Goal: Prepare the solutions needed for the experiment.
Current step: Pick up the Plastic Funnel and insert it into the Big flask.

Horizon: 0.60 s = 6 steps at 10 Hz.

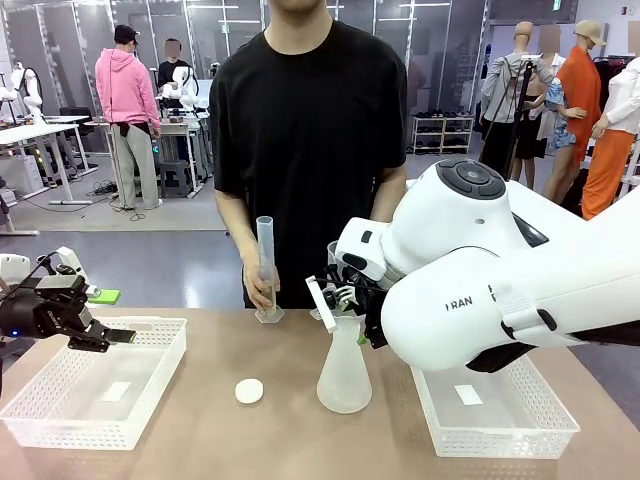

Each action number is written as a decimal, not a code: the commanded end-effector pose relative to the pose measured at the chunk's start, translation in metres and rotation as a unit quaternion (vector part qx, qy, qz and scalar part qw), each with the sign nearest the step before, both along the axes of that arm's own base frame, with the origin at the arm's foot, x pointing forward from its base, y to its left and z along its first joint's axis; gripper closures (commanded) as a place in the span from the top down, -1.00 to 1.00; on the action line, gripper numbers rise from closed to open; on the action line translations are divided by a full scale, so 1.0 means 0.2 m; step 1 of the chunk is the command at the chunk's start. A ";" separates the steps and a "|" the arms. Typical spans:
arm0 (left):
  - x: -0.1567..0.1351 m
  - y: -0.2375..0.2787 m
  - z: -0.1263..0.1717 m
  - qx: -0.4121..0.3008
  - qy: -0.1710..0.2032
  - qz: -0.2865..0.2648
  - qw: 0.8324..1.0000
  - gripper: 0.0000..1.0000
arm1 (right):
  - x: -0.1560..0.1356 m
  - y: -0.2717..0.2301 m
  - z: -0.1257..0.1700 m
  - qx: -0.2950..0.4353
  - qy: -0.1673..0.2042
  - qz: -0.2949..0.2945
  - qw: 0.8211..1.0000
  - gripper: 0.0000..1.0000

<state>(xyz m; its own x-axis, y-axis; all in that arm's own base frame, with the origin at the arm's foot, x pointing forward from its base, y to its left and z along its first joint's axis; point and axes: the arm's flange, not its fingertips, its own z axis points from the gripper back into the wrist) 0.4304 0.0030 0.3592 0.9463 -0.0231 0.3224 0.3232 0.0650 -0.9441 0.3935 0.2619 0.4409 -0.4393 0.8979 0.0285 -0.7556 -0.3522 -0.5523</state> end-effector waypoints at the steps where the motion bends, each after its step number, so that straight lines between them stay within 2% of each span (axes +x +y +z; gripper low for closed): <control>1: -0.01 0.00 0.01 -0.001 -0.002 0.000 1.000 1.00 | -0.02 -0.02 0.02 -0.005 0.003 0.007 1.000 0.78; 2: -0.01 0.00 0.01 -0.001 -0.002 0.000 1.000 1.00 | -0.02 -0.02 0.02 -0.008 0.004 0.005 1.000 1.00; 3: -0.01 0.00 0.01 -0.001 -0.002 0.000 1.000 1.00 | -0.03 -0.01 0.04 -0.020 0.011 -0.004 1.000 1.00; 6: -0.01 0.00 0.01 -0.001 -0.002 0.000 1.000 1.00 | -0.01 0.00 0.01 -0.001 0.001 0.001 1.000 1.00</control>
<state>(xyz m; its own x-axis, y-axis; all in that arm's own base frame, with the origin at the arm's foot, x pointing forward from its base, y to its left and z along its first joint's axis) 0.4304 0.0030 0.3592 0.9463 -0.0231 0.3224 0.3232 0.0650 -0.9441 0.3907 0.2622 0.4426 -0.4411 0.8972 0.0209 -0.7587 -0.3603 -0.5428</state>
